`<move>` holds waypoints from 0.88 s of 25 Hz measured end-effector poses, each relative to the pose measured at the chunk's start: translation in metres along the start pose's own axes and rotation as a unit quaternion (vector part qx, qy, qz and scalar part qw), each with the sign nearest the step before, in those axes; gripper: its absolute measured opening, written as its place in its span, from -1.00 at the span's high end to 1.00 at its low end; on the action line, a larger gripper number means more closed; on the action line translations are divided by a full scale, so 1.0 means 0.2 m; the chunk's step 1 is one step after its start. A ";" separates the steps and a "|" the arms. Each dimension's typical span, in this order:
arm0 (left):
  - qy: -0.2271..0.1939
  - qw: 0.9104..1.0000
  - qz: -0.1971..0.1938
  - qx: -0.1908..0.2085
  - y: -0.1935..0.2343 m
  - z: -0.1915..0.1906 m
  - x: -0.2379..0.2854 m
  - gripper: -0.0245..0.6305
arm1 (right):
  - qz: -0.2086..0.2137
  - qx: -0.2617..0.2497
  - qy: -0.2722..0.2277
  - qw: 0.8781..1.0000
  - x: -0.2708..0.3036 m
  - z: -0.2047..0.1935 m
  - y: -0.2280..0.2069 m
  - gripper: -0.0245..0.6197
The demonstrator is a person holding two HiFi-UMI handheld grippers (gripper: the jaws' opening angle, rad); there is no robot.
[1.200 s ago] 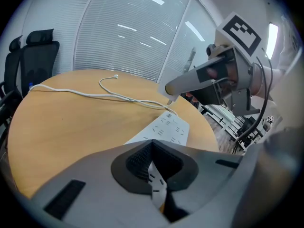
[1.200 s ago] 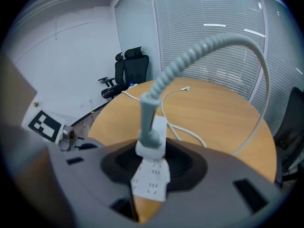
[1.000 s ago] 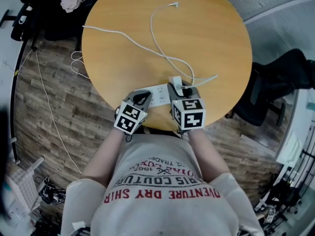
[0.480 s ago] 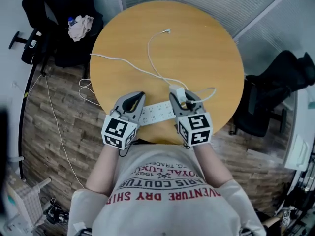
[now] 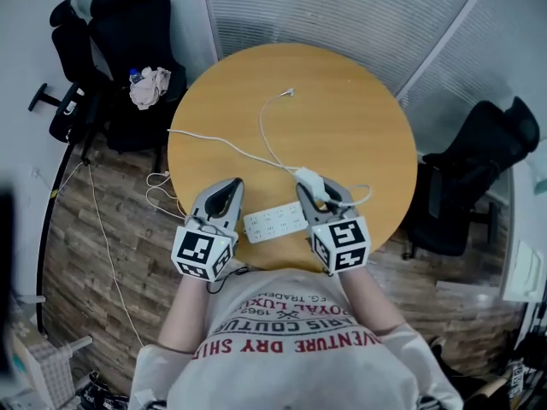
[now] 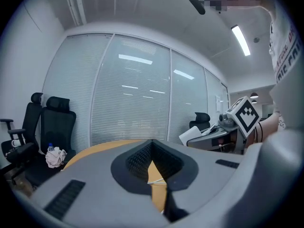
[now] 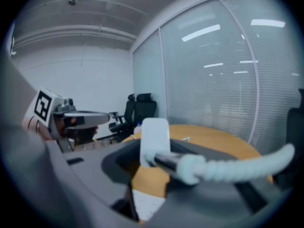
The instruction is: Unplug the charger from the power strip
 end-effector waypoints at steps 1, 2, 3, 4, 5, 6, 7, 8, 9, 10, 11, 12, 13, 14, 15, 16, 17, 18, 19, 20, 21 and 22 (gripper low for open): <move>0.000 1.000 0.002 0.002 0.00 0.00 0.00 0.84 | -0.001 0.001 0.000 1.000 0.00 0.00 0.00 0.44; 0.000 1.000 0.004 0.003 0.00 0.00 -0.01 0.84 | -0.002 0.002 -0.001 1.000 0.00 0.00 0.00 0.44; -0.001 1.000 0.006 0.003 0.01 0.00 -0.01 0.84 | -0.002 0.001 -0.001 1.000 0.00 0.01 0.00 0.44; -0.001 1.000 0.008 0.003 0.01 0.00 0.00 0.84 | -0.002 0.000 -0.003 1.000 0.00 0.01 0.00 0.44; -0.002 1.000 0.009 0.002 0.01 0.00 0.00 0.84 | -0.001 -0.002 -0.004 1.000 0.00 0.02 0.00 0.44; -0.002 1.000 0.010 0.001 0.00 0.00 0.00 0.84 | 0.000 -0.004 -0.005 1.000 -0.01 0.02 0.00 0.44; -0.002 1.000 0.011 0.000 0.00 0.00 0.00 0.84 | 0.000 -0.005 -0.005 1.000 -0.01 0.02 0.00 0.44; -0.001 1.000 0.011 0.000 -0.01 0.00 0.00 0.84 | 0.000 -0.006 -0.005 1.000 -0.01 0.02 0.00 0.44; 0.000 1.000 0.011 0.000 -0.01 0.00 0.00 0.84 | 0.000 -0.006 -0.005 1.000 -0.01 0.02 -0.01 0.44; 0.001 1.000 0.012 -0.001 -0.01 -0.01 0.01 0.84 | 0.000 -0.005 -0.005 1.000 -0.02 0.01 -0.01 0.44; 0.004 1.000 0.014 -0.002 -0.01 -0.02 0.01 0.84 | 0.000 -0.004 -0.004 1.000 -0.02 0.01 -0.01 0.44; 0.008 1.000 0.017 -0.004 -0.01 -0.02 0.01 0.84 | 0.000 -0.004 -0.003 1.000 -0.02 0.01 -0.01 0.44; 0.013 1.000 0.019 -0.006 -0.01 -0.03 0.01 0.84 | 0.001 -0.004 -0.003 1.000 -0.02 0.01 -0.01 0.44; 0.017 1.000 0.021 -0.008 -0.01 -0.04 0.01 0.84 | 0.001 -0.004 -0.003 1.000 -0.02 0.00 -0.01 0.44; 0.020 1.000 0.023 -0.009 -0.01 -0.05 0.01 0.84 | 0.001 -0.004 -0.003 1.000 -0.02 0.00 -0.01 0.44; 0.021 0.999 0.023 -0.010 -0.01 -0.05 0.01 0.84 | 0.001 -0.004 -0.002 1.000 -0.03 0.00 -0.01 0.44; 0.021 0.999 0.023 -0.011 -0.02 -0.05 0.01 0.84 | 0.001 -0.004 -0.002 1.000 -0.03 0.00 -0.01 0.44; 0.021 0.999 0.023 -0.012 -0.02 -0.05 0.01 0.84 | 0.001 -0.004 -0.002 1.000 -0.03 0.00 -0.02 0.44; 0.020 0.999 0.024 -0.013 -0.03 -0.05 0.02 0.84 | 0.000 -0.004 -0.003 1.000 -0.04 0.00 -0.02 0.44; 0.020 0.999 0.025 -0.012 -0.03 -0.05 0.02 0.84 | 0.000 -0.003 -0.003 1.000 -0.04 0.00 -0.03 0.44; 0.021 0.999 0.025 -0.012 -0.04 -0.05 0.02 0.84 | -0.001 -0.004 -0.003 1.000 -0.04 -0.01 -0.03 0.44; 0.022 0.999 0.026 -0.011 -0.04 -0.05 0.02 0.84 | -0.001 -0.004 -0.003 1.000 -0.04 -0.01 -0.03 0.44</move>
Point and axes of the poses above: the fingertips, and each gripper's own axes: x forward along the fingers, y to its left, z out of its top, the point moved 1 cm from there along -x, backward along the fingers, and after that the axes turned 2 degrees about -x, right-handed, at the moved point
